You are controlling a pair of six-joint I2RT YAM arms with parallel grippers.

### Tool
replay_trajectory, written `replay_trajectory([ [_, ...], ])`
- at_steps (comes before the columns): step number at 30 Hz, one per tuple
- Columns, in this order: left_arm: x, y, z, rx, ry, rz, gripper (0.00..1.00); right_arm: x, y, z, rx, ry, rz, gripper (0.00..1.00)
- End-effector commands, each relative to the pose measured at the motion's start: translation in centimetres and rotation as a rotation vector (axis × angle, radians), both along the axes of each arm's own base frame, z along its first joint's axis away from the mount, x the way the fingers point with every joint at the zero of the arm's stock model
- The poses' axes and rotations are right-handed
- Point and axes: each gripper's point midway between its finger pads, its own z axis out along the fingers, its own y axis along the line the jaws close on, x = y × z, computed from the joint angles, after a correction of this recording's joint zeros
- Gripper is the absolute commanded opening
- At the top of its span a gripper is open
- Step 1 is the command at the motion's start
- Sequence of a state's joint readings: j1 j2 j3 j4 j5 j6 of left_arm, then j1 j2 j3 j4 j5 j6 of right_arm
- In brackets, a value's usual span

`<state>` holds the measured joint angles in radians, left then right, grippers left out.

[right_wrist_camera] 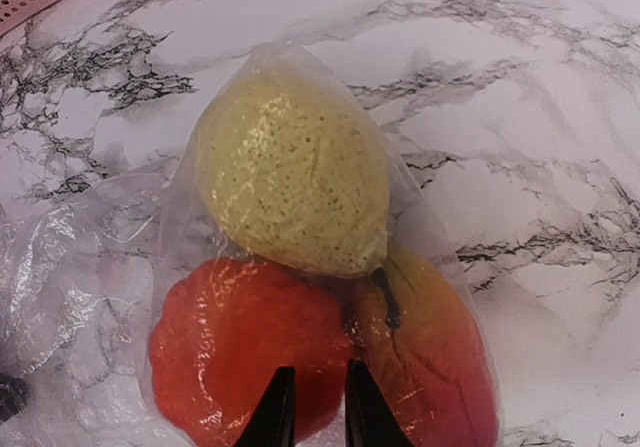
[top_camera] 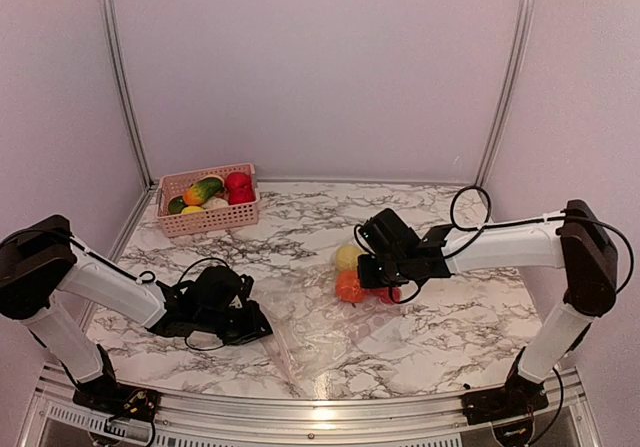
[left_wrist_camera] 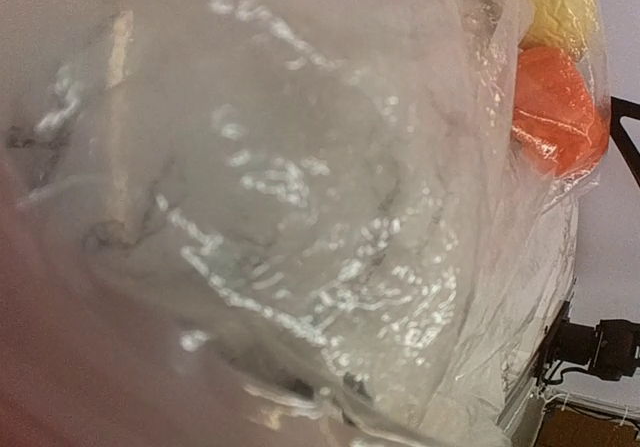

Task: Open the zip-top bag and remove the fake food
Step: Pick up the fake fruit from the zipper food storage bag.

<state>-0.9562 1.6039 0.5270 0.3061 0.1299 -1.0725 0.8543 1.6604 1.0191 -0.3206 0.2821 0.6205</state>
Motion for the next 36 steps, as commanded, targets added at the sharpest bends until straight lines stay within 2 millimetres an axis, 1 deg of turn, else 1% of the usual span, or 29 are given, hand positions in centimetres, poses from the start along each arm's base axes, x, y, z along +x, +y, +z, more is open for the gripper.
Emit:
replay_trajectory([
  [1, 0.0, 0.1, 0.3, 0.024, -0.016, -0.010, 0.11, 1.2, 0.6, 0.1, 0.006, -0.018, -0.019, 0.17],
  [6, 0.0, 0.2, 0.3, 0.028, -0.017, -0.012, 0.12, 1.1, 0.1, -1.3, -0.028, 0.004, -0.030, 0.16],
  [11, 0.1, 0.2, 0.5, 0.026, -0.021, -0.010, 0.12, 0.6, 0.3, -1.8, -0.016, 0.017, -0.010, 0.15],
  [15, 0.2, 0.1, 0.8, 0.021, -0.027, -0.008, 0.13, 0.3, 1.4, -0.7, -0.005, -0.003, 0.039, 0.23],
  [18, 0.4, -0.1, 1.5, 0.009, -0.043, -0.008, 0.15, 0.2, 2.1, -0.2, -0.025, -0.008, 0.069, 0.30],
  [20, 0.6, -0.1, 1.9, 0.003, -0.054, -0.005, 0.16, 0.0, 2.5, -0.4, -0.046, -0.007, 0.084, 0.35],
  [23, 0.8, -0.2, 2.4, 0.001, -0.067, -0.004, 0.16, -0.4, 3.0, -1.3, -0.071, 0.011, 0.112, 0.41],
  [26, 0.9, -0.3, 2.7, 0.000, -0.076, -0.004, 0.17, -0.7, 3.4, -2.2, -0.102, 0.029, 0.126, 0.44],
  [29, 0.9, -0.2, 2.7, 0.003, -0.076, -0.006, 0.17, -0.8, 3.5, -3.1, -0.118, 0.047, 0.122, 0.44],
  [30, 0.9, -0.2, 2.6, 0.005, -0.075, -0.004, 0.17, -0.9, 3.5, -3.2, -0.117, 0.050, 0.120, 0.42],
  [33, 0.8, 0.0, 2.5, 0.007, -0.072, -0.002, 0.17, -0.9, 3.4, -2.6, -0.095, 0.041, 0.102, 0.34],
  [36, 0.8, 0.1, 2.4, 0.009, -0.071, 0.000, 0.17, -0.7, 3.1, -1.2, -0.066, 0.009, 0.075, 0.28],
])
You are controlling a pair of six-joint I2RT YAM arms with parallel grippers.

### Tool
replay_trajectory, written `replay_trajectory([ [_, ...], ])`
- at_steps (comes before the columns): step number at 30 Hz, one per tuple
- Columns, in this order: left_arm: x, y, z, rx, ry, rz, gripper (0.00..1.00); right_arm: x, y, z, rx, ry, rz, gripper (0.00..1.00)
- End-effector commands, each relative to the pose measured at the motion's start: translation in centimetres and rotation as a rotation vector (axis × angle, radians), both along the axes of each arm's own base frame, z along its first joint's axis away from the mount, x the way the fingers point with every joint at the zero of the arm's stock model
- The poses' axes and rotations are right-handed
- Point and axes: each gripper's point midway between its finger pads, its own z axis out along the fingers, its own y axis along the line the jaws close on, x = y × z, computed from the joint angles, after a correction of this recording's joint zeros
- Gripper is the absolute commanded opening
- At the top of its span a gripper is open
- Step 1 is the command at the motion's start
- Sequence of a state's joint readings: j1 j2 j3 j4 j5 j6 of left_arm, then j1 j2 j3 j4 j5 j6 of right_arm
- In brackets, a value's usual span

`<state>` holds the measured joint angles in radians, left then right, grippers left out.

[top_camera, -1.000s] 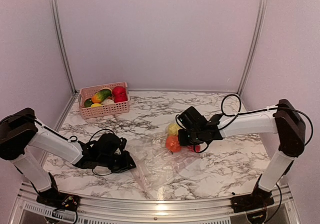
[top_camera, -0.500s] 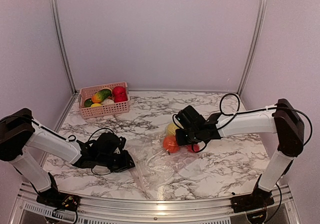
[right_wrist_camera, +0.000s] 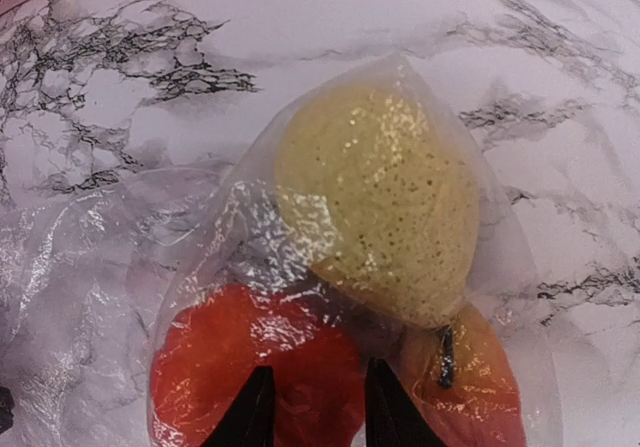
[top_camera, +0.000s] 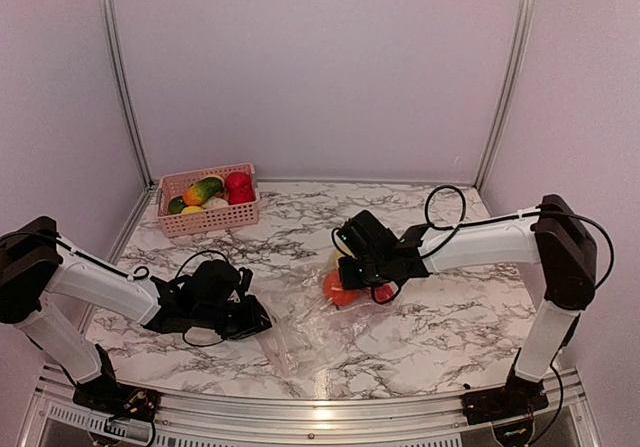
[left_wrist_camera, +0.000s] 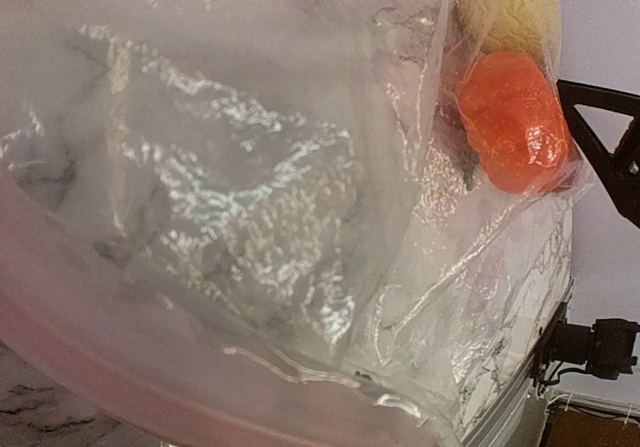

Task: Open the zip-top bag and remove the fake food
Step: Pick up the fake fruit from the zipper food storage bag.

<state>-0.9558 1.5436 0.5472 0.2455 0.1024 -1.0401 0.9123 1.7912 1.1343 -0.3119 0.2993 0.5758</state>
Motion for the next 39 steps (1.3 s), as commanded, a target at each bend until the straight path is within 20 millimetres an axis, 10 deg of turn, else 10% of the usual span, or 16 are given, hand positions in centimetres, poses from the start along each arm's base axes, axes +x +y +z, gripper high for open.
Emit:
replay_trajectory([
  [1, 0.2, 0.1, 0.6, 0.006, -0.023, 0.003, 0.17, -1.0, -1.1, 0.1, -0.019, 0.014, -0.019, 0.27],
  [39, 0.2, -0.1, 0.3, 0.008, -0.017, 0.001, 0.18, -0.5, -1.7, -3.3, -0.001, 0.108, -0.054, 0.17],
])
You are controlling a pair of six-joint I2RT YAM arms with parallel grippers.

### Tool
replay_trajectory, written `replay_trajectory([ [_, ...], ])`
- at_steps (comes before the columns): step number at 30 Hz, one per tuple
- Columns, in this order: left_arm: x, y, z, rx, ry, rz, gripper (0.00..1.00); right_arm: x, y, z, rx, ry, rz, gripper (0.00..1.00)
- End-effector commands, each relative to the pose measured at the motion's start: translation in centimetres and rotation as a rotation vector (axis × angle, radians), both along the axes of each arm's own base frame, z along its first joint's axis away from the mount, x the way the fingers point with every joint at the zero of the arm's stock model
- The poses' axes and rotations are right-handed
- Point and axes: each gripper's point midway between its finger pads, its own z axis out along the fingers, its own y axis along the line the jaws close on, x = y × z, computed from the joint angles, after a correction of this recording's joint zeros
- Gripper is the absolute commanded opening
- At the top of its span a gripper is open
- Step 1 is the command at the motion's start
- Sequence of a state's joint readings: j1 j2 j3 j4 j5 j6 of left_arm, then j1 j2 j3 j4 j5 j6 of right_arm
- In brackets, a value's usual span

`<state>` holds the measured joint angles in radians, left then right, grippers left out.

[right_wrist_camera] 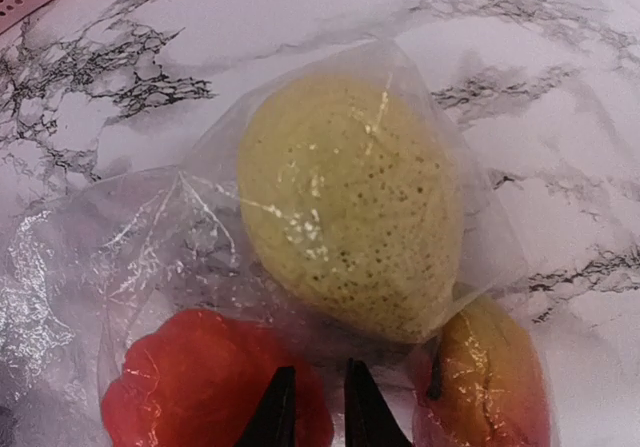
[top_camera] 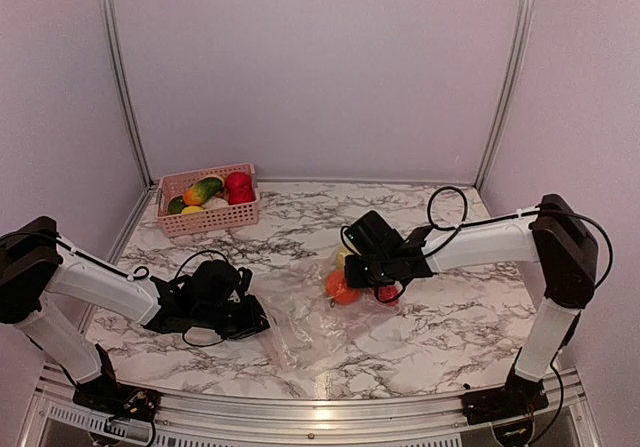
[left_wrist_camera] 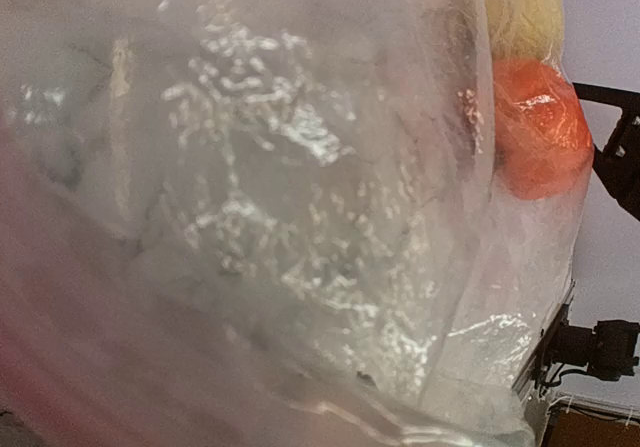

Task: Open the zip-top bag and remove the fake food
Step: Pick up the fake fruit from the zipper food storage bag.

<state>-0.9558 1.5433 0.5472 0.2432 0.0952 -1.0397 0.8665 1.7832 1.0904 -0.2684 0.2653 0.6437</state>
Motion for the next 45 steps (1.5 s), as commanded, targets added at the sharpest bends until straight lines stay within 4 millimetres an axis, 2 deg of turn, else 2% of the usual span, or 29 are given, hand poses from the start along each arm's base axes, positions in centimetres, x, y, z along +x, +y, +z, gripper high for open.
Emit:
replay_trajectory([
  [1, 0.2, -0.2, 0.3, 0.003, -0.014, -0.003, 0.18, -1.3, -0.3, -2.6, -0.056, 0.077, 0.027, 0.17],
  [5, 0.2, -0.2, 0.4, 0.002, -0.015, -0.003, 0.18, -1.3, -0.4, -2.5, -0.061, 0.072, 0.028, 0.18],
  [8, 0.2, -0.2, 0.3, 0.003, -0.014, -0.002, 0.19, -1.4, 0.3, -2.2, -0.066, 0.060, 0.065, 0.21],
  [17, 0.3, -0.3, 0.5, -0.006, -0.017, 0.000, 0.21, -2.7, 2.1, -2.4, -0.109, 0.034, 0.142, 0.48],
  [24, 0.1, -0.1, 0.5, -0.007, -0.016, 0.001, 0.23, -3.1, 1.8, -2.7, -0.139, 0.033, 0.148, 0.71],
  [27, 0.1, 0.0, 0.5, -0.008, -0.015, 0.002, 0.24, -3.0, 1.6, -2.3, -0.146, 0.026, 0.139, 0.77],
  [29, 0.1, 0.0, 0.6, -0.010, -0.015, 0.004, 0.24, -2.9, 1.5, -1.5, -0.142, 0.014, 0.133, 0.75],
  [35, 0.1, 0.1, 0.7, -0.013, -0.019, 0.007, 0.24, -2.7, 2.1, 2.2, -0.115, -0.043, 0.124, 0.55],
  [39, 0.1, 0.1, 0.7, -0.013, -0.019, 0.006, 0.24, -2.9, 2.9, 3.9, -0.098, -0.065, 0.133, 0.48],
  [45, 0.1, 0.0, 0.8, -0.016, -0.022, 0.005, 0.24, -3.3, 4.3, 4.0, -0.067, -0.051, 0.167, 0.41],
])
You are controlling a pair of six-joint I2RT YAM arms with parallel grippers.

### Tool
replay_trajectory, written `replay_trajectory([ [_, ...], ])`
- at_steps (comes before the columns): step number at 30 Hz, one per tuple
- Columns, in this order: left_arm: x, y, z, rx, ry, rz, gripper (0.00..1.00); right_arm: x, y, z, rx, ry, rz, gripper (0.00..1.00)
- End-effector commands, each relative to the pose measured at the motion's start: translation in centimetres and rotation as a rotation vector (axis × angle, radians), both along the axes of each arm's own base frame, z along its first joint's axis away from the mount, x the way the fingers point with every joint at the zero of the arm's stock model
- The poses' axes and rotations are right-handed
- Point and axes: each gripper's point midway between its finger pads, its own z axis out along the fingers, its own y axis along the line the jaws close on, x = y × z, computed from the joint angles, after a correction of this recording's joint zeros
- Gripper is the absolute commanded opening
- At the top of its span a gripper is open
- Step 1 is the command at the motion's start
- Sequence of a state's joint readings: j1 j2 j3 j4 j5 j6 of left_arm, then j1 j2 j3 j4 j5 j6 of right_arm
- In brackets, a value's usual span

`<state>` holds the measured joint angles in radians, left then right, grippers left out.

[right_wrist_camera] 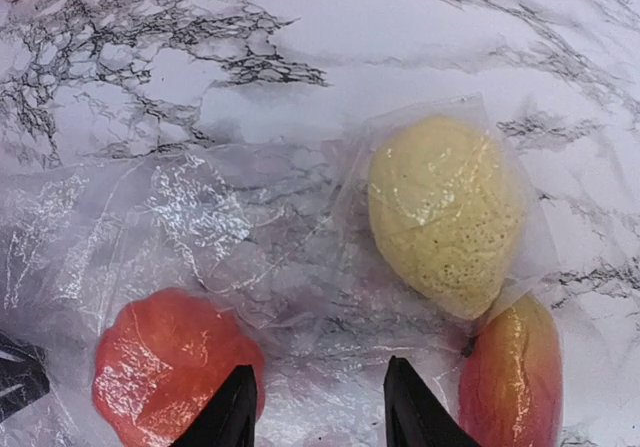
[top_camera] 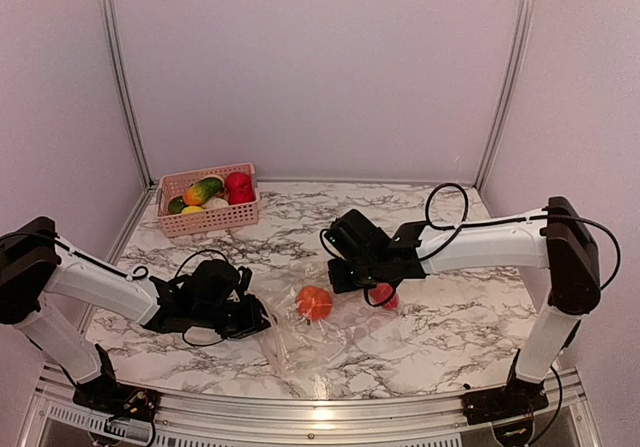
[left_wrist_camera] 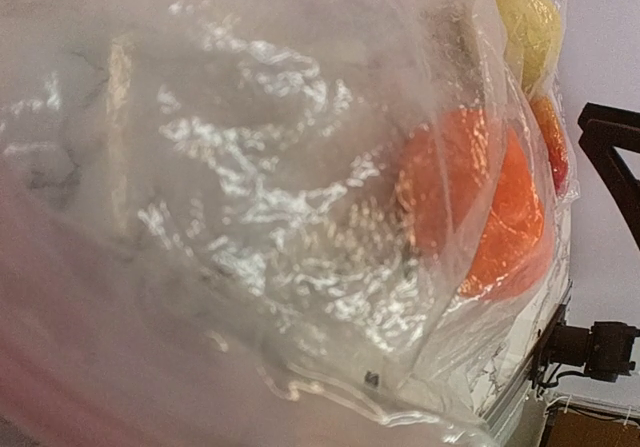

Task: Open the zip-top bag and remove the fake food
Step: Pick up the fake fruit from the zipper food storage bag.

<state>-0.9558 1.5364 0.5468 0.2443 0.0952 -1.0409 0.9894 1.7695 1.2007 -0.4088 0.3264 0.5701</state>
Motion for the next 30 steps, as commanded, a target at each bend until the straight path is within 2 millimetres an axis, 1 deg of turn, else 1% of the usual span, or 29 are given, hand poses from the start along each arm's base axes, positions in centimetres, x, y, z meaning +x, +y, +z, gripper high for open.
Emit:
replay_trajectory([
  [1, 0.0, 0.1, 0.5, -0.009, -0.017, 0.004, 0.24, -0.5, 1.2, 0.9, 0.024, 0.006, 0.030, 0.40],
  [5, 0.0, 0.1, 0.5, -0.009, -0.016, 0.004, 0.24, -0.9, 2.4, 0.2, 0.045, 0.029, 0.059, 0.36],
  [8, 0.0, 0.0, 0.5, -0.011, -0.017, 0.000, 0.24, -1.0, 3.1, -0.3, 0.044, 0.037, 0.072, 0.35],
  [18, 0.0, 0.0, 0.5, -0.012, -0.015, 0.001, 0.25, -1.5, 3.1, -2.9, 0.025, 0.080, 0.078, 0.35],
  [21, 0.0, 0.0, 0.5, -0.015, -0.015, 0.001, 0.28, -1.6, 3.2, -3.2, 0.020, 0.087, 0.086, 0.35],
  [23, 0.0, -0.1, 0.6, -0.017, -0.017, 0.000, 0.30, -1.7, 3.3, -3.4, 0.016, 0.088, 0.092, 0.37],
  [30, 0.1, -0.3, 1.0, -0.034, -0.026, -0.007, 0.37, -2.1, 3.6, -4.2, 0.000, 0.099, 0.116, 0.51],
])
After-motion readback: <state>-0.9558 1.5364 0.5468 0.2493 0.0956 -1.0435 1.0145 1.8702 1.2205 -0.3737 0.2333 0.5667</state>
